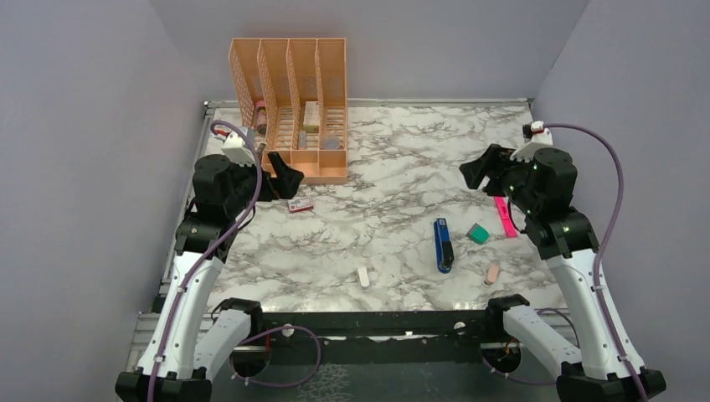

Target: Load the staples into the stapler

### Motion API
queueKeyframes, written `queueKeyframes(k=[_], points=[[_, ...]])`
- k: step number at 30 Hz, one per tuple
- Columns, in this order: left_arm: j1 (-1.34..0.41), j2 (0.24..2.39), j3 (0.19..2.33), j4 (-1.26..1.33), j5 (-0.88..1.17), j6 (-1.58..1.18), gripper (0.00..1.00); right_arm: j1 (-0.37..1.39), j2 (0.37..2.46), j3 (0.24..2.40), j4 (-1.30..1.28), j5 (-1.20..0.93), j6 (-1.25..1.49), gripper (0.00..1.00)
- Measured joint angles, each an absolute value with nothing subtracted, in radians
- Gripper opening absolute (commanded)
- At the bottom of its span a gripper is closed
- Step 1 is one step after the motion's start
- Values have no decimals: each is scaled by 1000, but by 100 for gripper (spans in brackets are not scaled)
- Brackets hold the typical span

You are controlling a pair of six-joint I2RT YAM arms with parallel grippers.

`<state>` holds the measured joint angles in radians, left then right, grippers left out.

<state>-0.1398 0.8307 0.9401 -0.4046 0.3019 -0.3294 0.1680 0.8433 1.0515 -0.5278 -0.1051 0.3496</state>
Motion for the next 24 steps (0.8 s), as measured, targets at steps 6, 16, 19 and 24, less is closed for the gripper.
queueKeyframes(k=[6,16,19,24], points=[[-146,842,897,-397,324,-335,99,168,843,989,-464,-165,366,71],[-146,838,772,-409,309,-445,99,168,899,882,-292,-421,375,68],[-146,839,725,-413,267,-506,99,168,968,868,-276,-482,393,68],[-146,896,670,-421,137,-619,98,168,1042,783,-247,-553,443,67]])
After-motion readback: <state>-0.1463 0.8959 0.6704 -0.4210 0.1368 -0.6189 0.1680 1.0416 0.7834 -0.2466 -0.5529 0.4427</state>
